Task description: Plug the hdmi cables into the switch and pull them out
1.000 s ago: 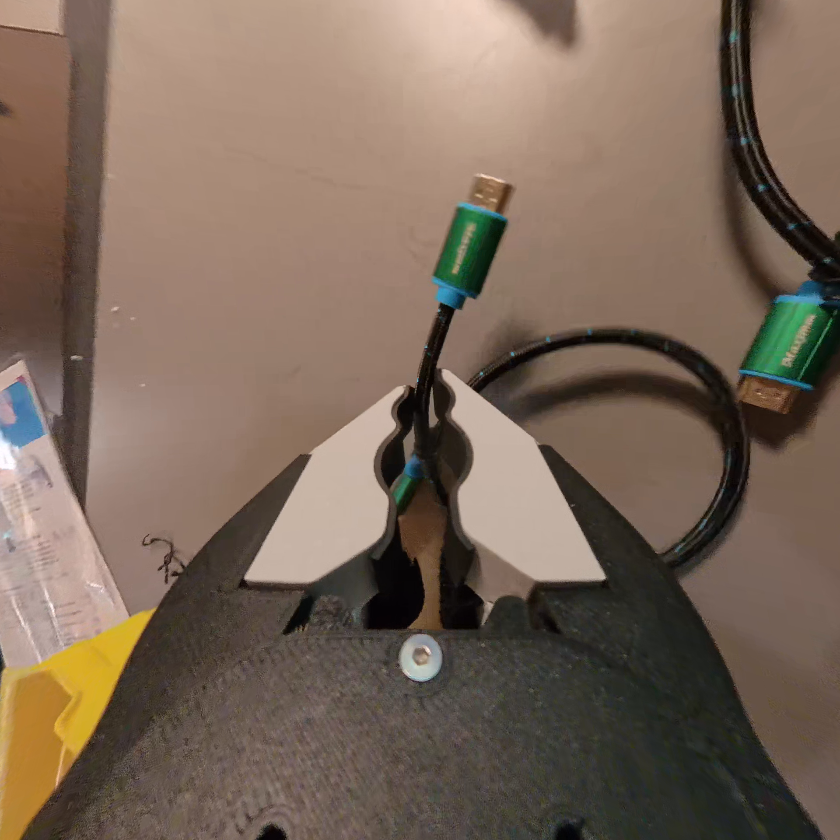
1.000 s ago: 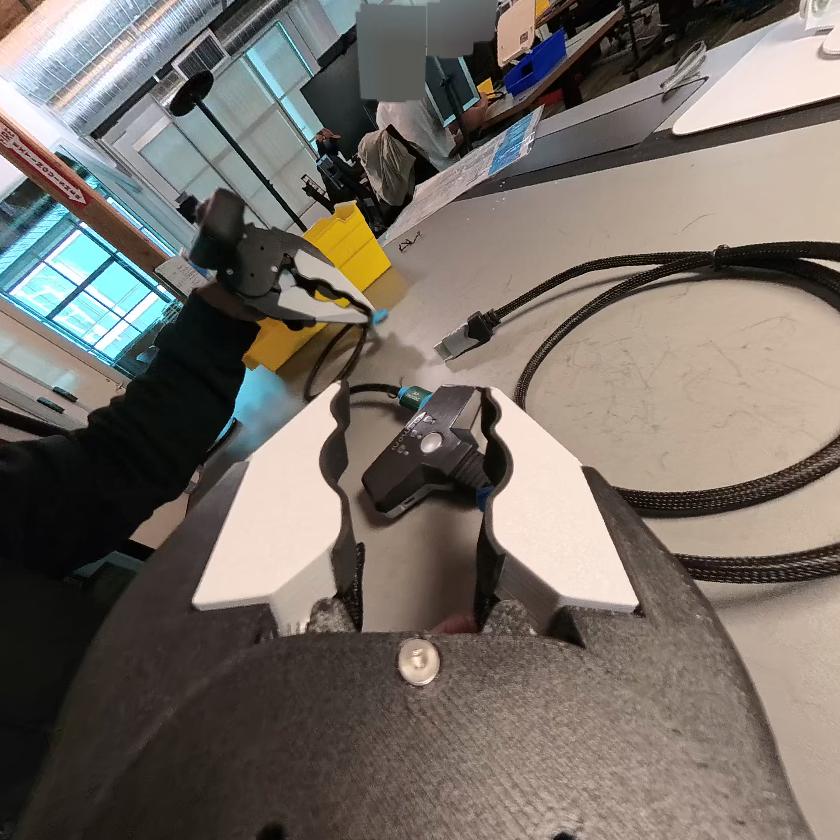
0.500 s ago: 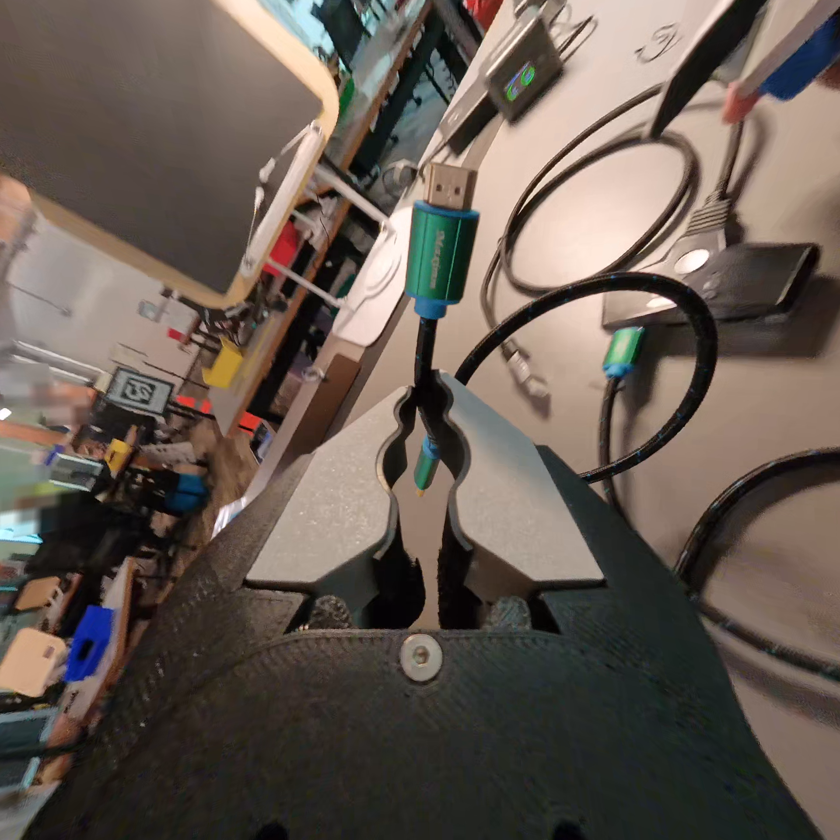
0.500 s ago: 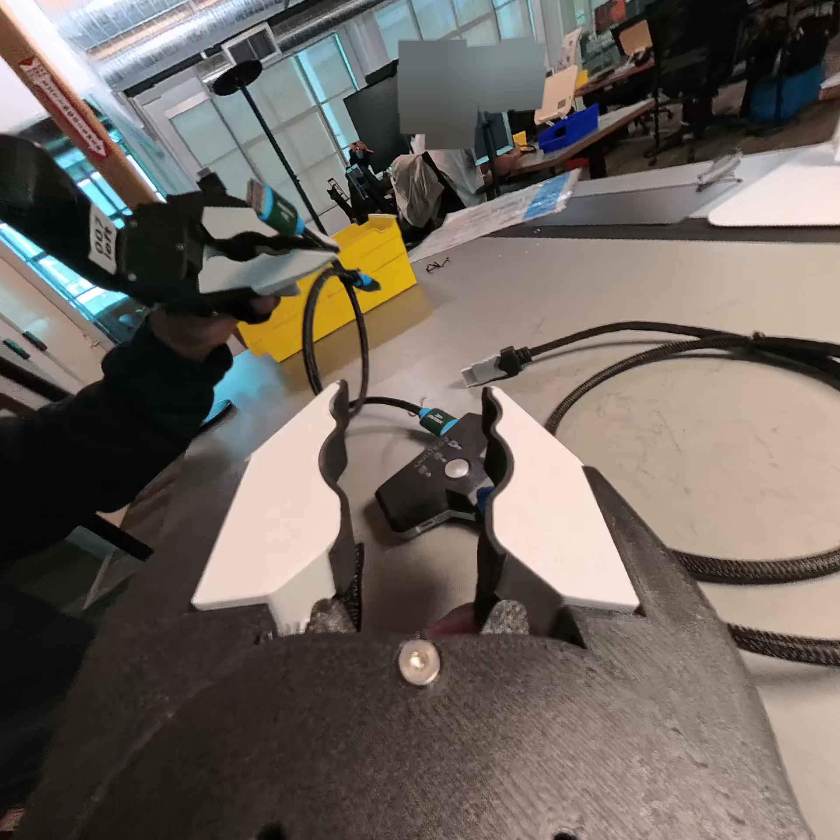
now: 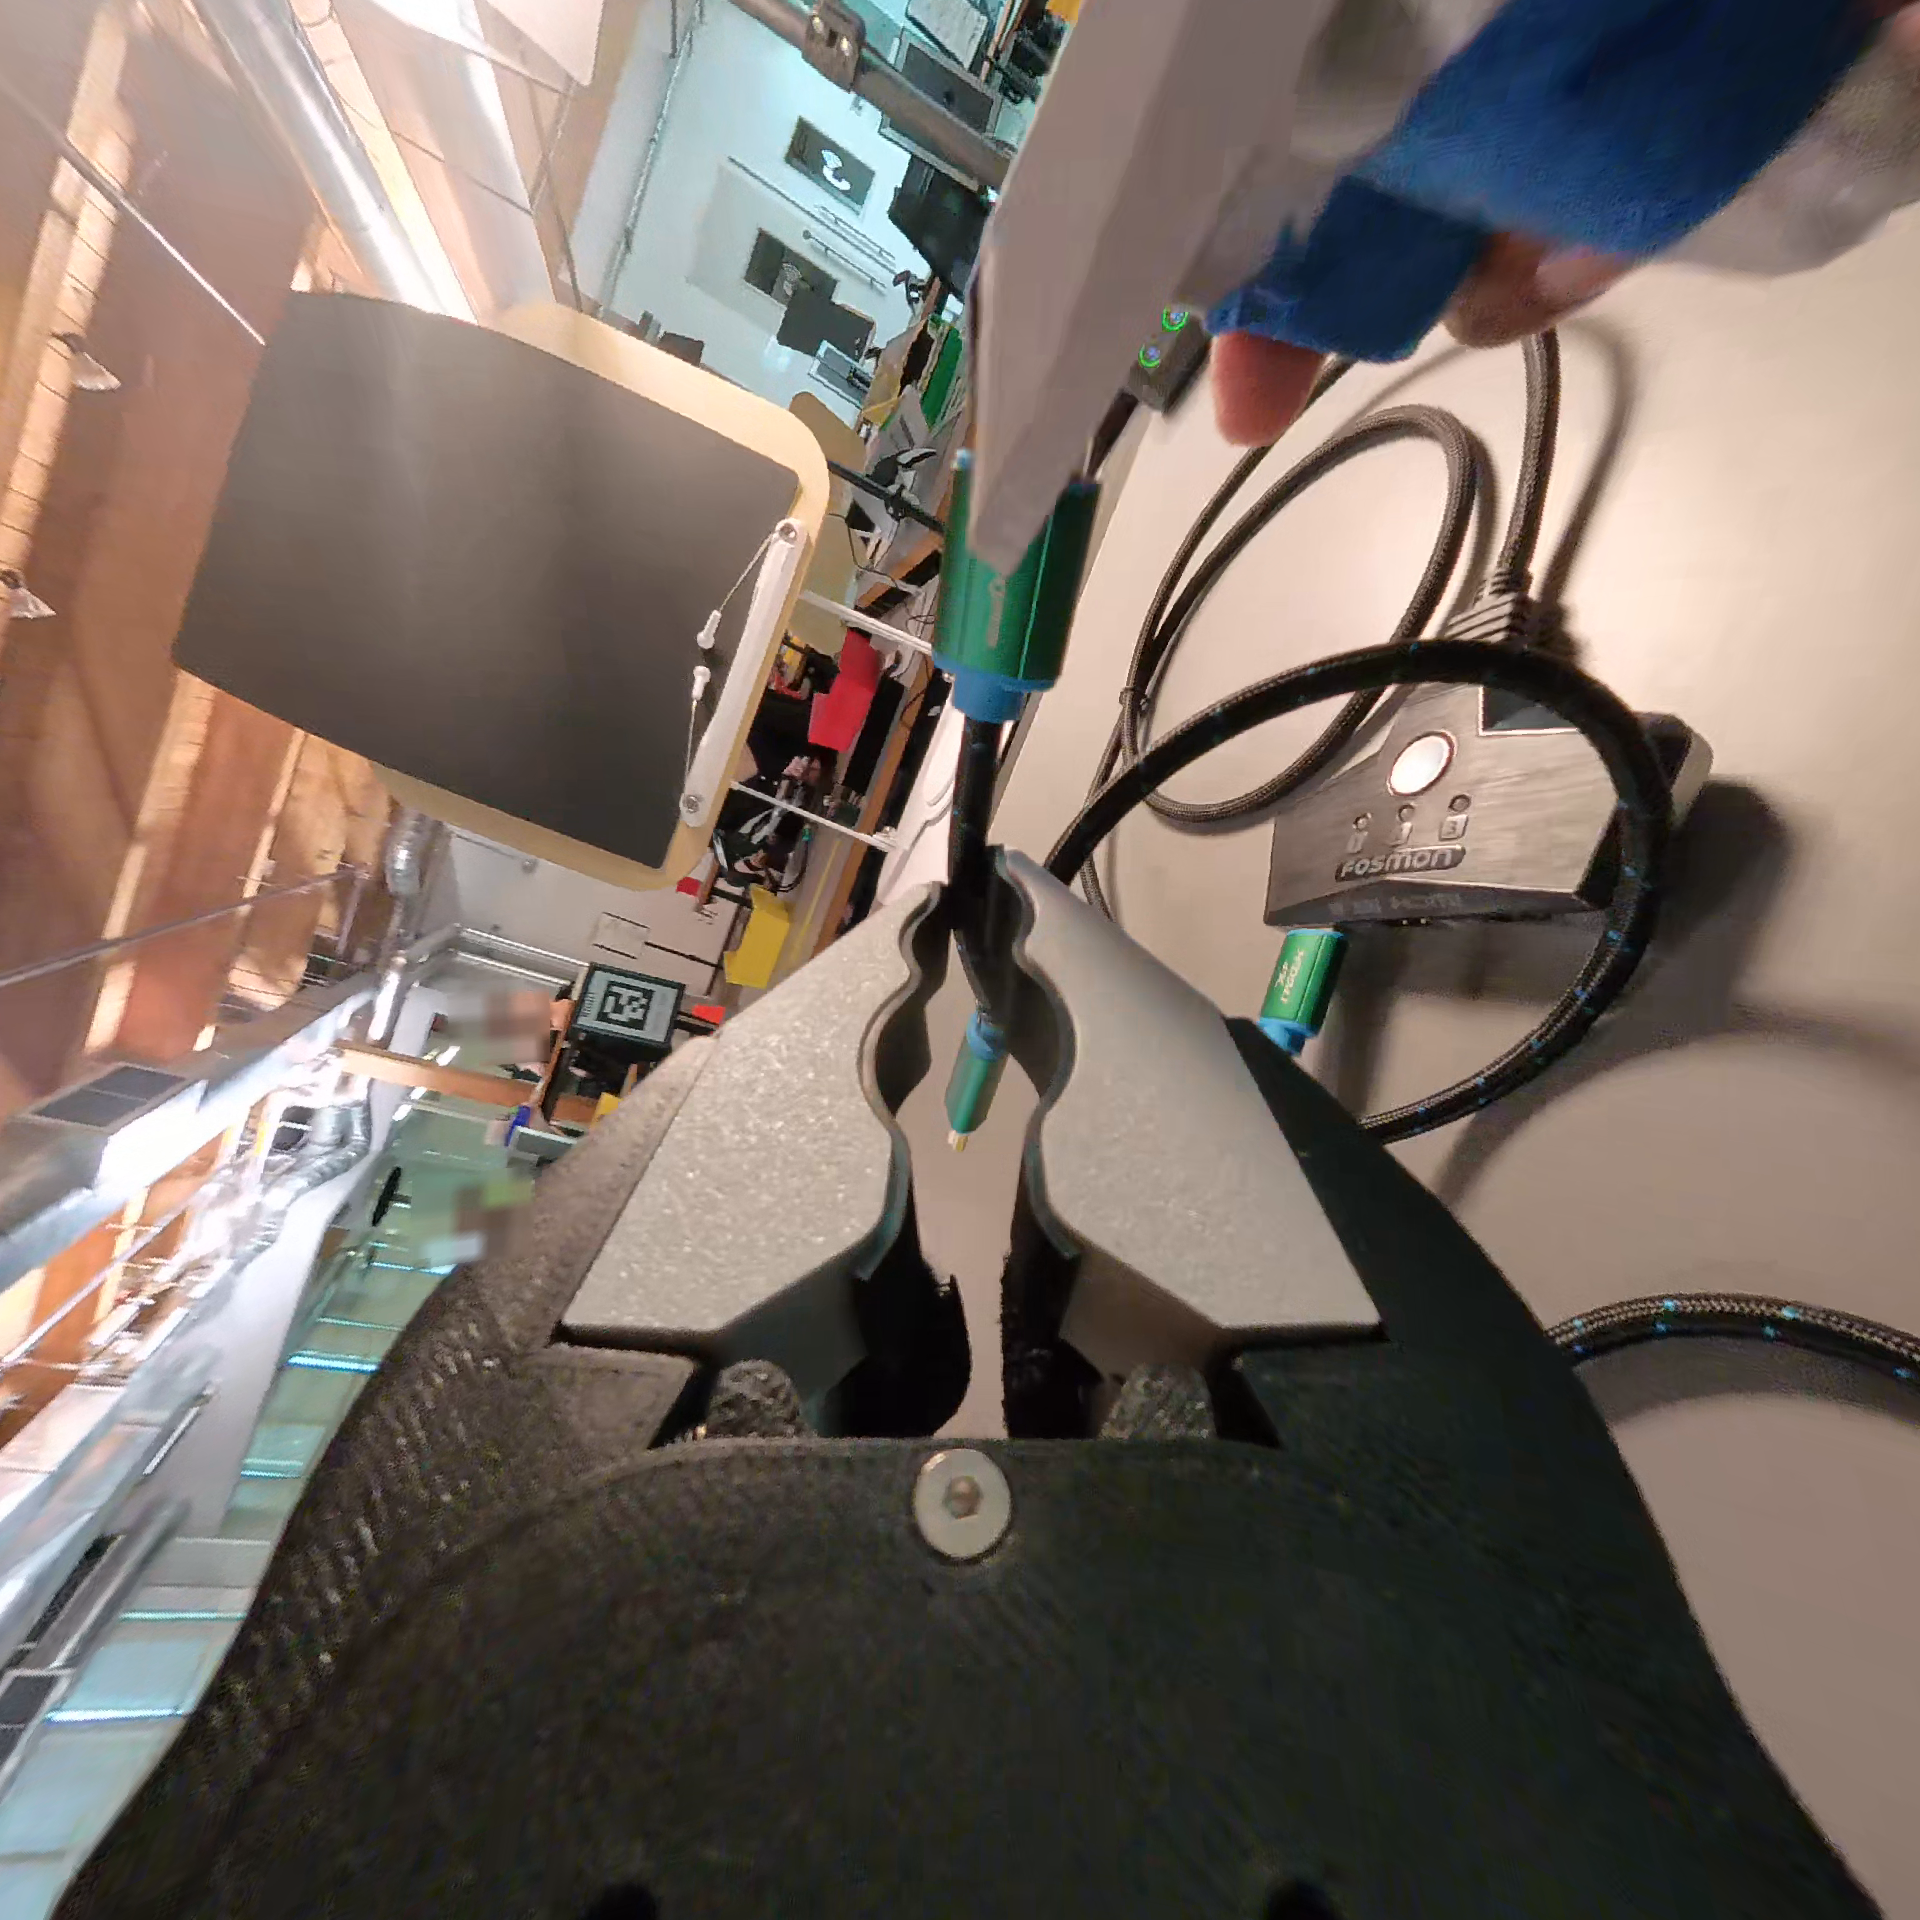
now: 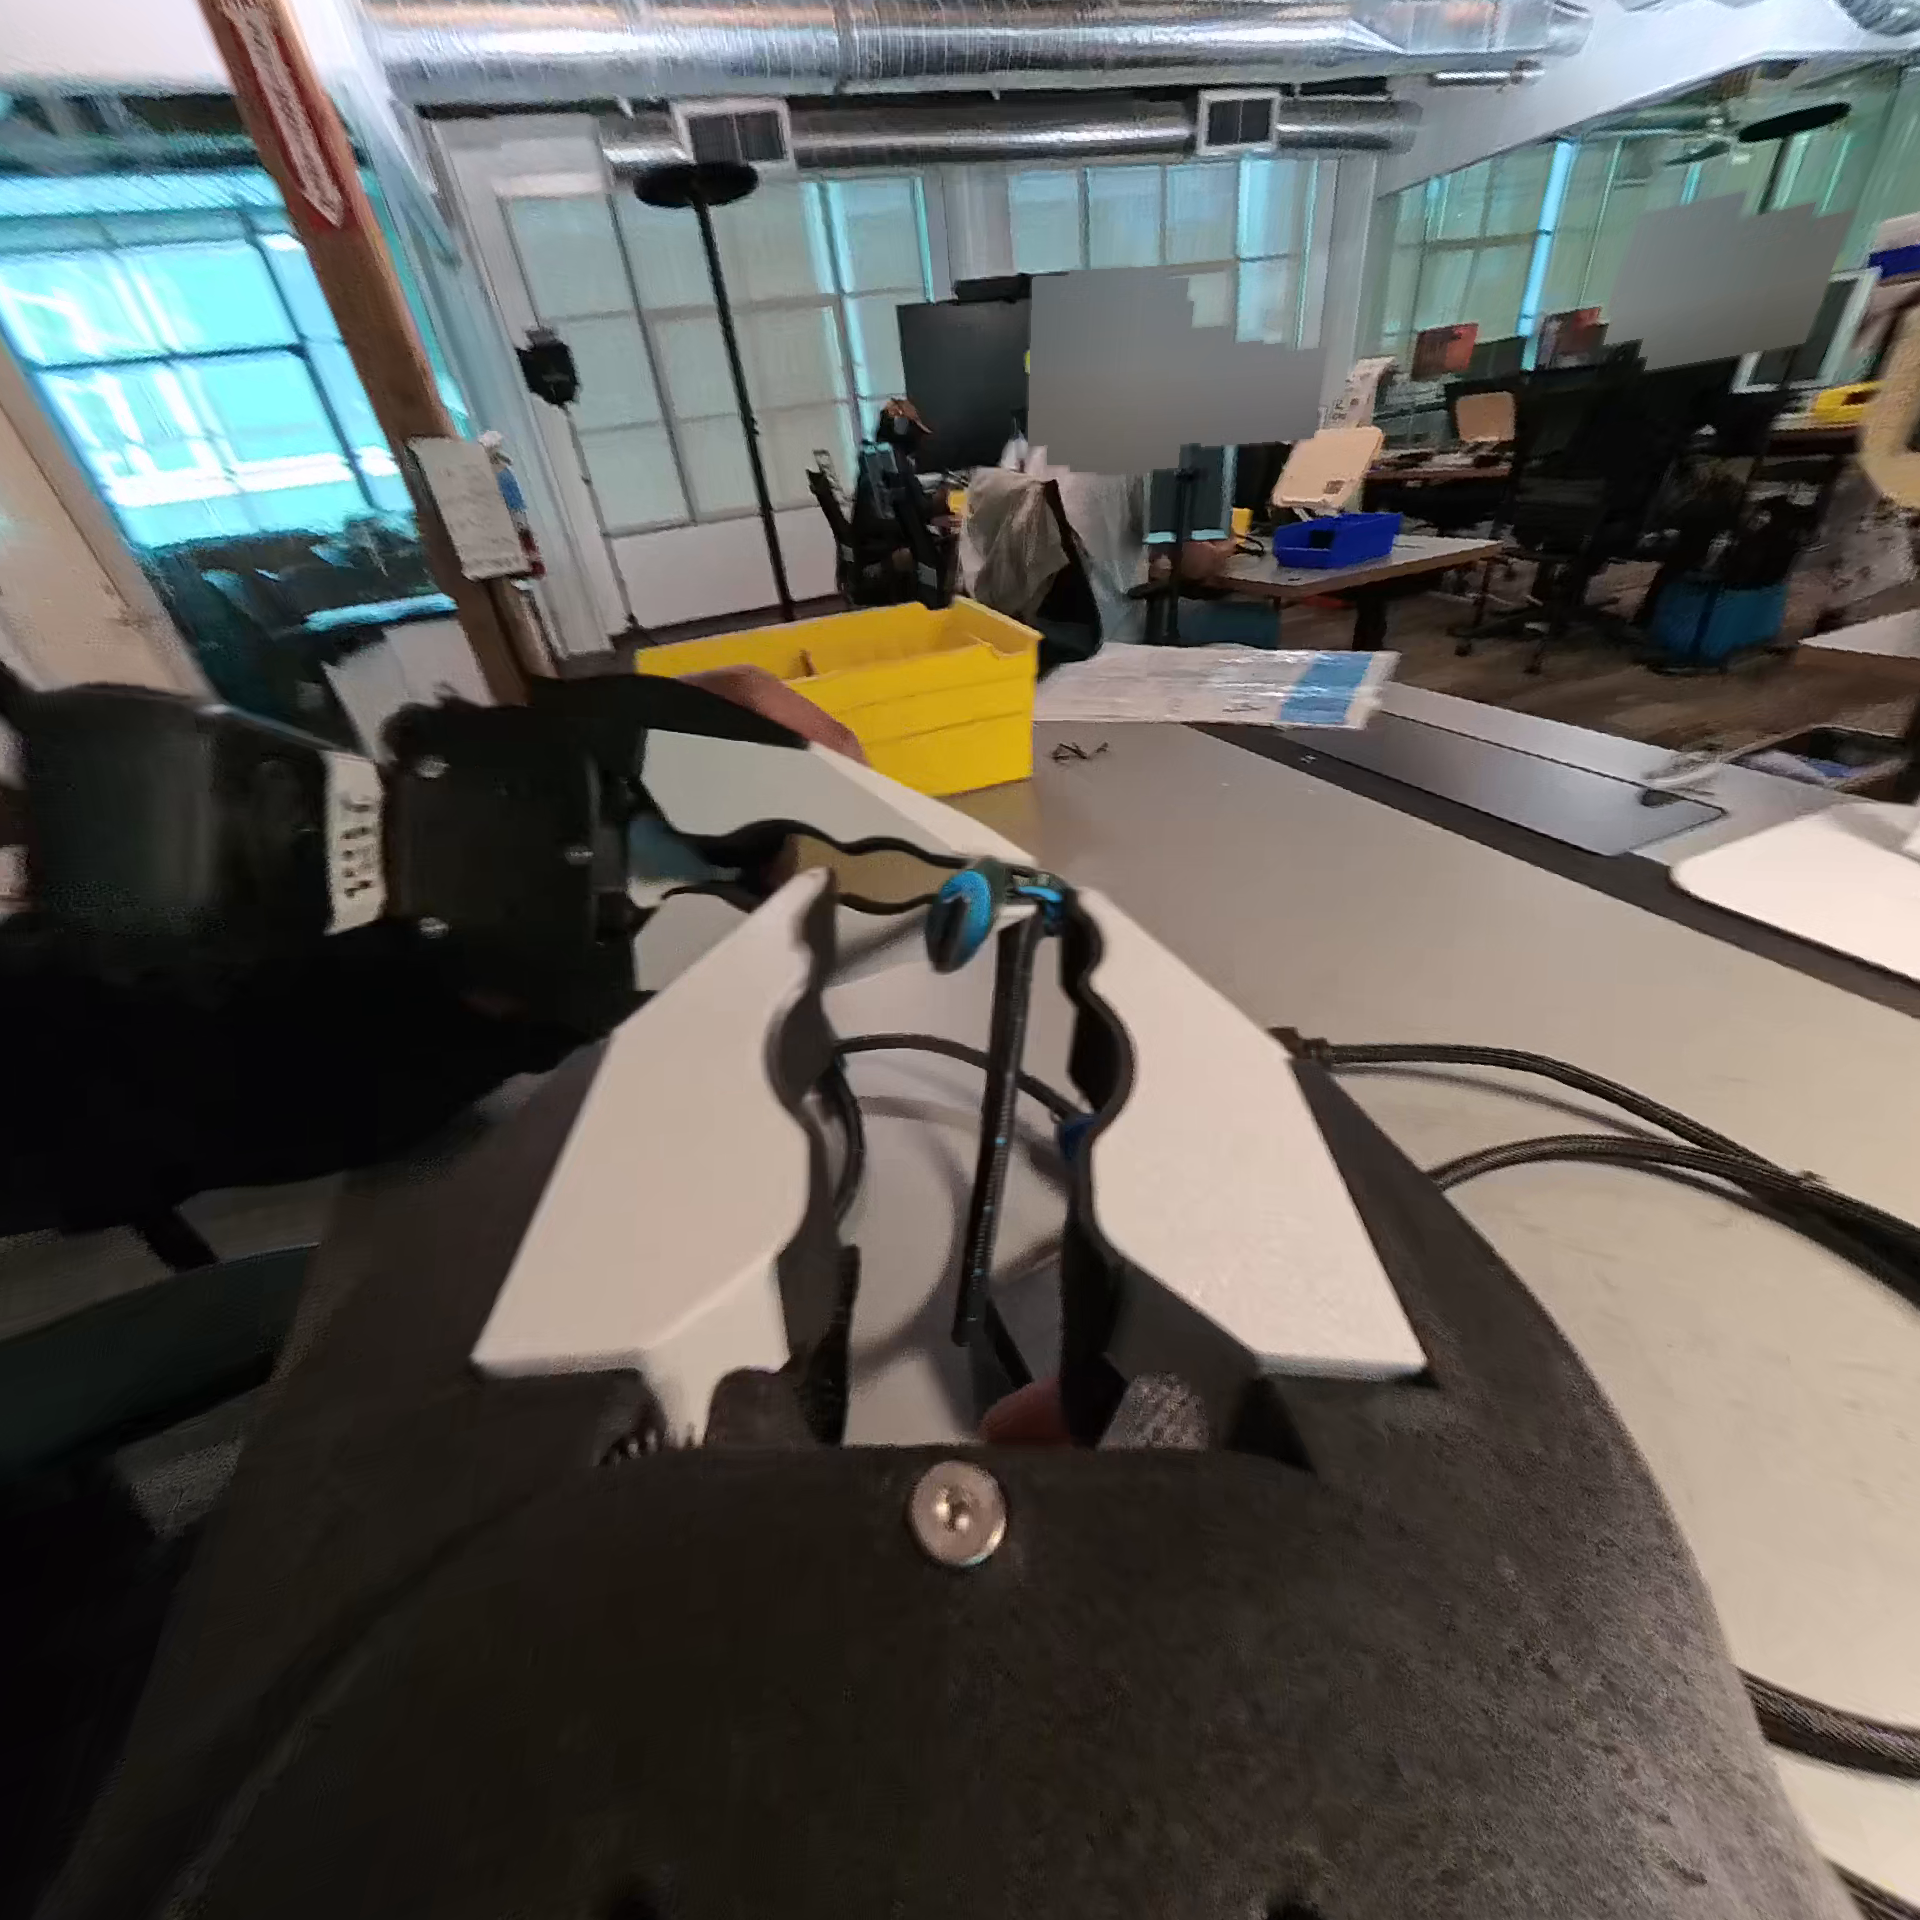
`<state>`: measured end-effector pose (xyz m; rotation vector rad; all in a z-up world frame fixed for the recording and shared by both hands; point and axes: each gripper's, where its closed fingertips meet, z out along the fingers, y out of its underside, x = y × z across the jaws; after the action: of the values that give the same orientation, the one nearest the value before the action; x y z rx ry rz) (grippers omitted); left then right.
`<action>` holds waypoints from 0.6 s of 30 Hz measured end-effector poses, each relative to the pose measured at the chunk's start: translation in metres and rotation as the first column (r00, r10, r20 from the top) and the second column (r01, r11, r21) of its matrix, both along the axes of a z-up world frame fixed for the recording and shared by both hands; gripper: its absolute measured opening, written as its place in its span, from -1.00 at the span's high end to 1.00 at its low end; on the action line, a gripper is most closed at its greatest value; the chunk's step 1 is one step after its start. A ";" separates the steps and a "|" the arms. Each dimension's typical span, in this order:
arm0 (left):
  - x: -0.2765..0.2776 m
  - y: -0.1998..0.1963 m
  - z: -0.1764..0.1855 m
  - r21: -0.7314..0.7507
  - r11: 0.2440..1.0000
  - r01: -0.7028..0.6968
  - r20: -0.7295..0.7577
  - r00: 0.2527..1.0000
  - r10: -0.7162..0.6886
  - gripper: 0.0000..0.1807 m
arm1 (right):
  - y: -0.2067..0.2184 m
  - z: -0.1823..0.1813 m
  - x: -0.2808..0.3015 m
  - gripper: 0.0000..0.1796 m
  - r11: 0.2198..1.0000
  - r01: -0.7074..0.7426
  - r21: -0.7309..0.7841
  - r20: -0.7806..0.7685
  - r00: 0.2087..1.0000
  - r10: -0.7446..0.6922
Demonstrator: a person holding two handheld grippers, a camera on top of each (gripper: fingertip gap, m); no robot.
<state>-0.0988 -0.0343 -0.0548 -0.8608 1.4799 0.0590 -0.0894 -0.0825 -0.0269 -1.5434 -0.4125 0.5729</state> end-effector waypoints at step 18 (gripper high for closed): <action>-0.071 -0.088 0.025 -0.790 0.365 0.493 0.208 0.775 -0.597 0.46 | -0.051 0.031 -0.078 0.87 0.816 -0.506 0.280 0.472 0.813 0.342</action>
<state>-0.1702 -0.1224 -0.0295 -1.0277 1.8561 -1.2285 -0.1678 -0.1339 0.0045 -1.1622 -1.1574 0.4765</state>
